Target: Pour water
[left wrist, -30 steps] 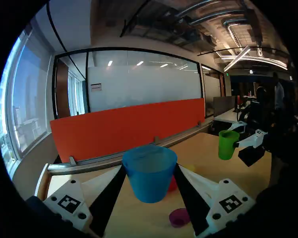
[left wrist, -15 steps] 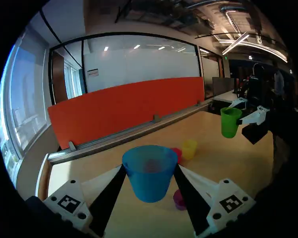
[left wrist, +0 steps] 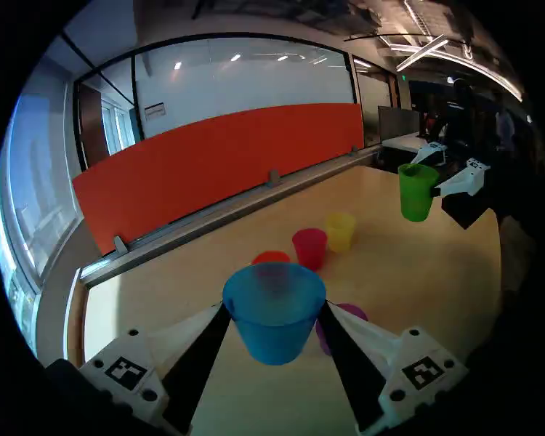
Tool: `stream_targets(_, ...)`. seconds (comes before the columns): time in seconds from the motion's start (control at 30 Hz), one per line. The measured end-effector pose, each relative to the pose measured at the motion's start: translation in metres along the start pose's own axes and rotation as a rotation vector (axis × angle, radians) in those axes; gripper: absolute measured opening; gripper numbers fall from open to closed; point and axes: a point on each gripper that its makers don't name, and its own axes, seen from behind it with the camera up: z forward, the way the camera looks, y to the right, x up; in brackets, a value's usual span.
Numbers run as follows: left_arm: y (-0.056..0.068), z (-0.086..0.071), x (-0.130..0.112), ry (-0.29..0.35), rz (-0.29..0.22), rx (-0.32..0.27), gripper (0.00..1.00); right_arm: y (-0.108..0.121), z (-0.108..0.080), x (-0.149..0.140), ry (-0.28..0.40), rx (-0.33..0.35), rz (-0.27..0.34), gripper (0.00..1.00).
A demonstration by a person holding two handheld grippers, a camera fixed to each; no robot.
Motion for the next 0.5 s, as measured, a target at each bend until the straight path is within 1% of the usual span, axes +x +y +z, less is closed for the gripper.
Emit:
stream_targets(0.3, -0.002, 0.005, -0.026, -0.065, 0.003, -0.004, 0.86, 0.004, 0.003, -0.018, -0.036, 0.004, 0.017, 0.91)
stream_targets(0.5, -0.001, 0.011, -0.044, -0.103, -0.005, -0.021, 0.86, 0.006, 0.005, -0.031, -0.063, 0.003, 0.025, 0.91)
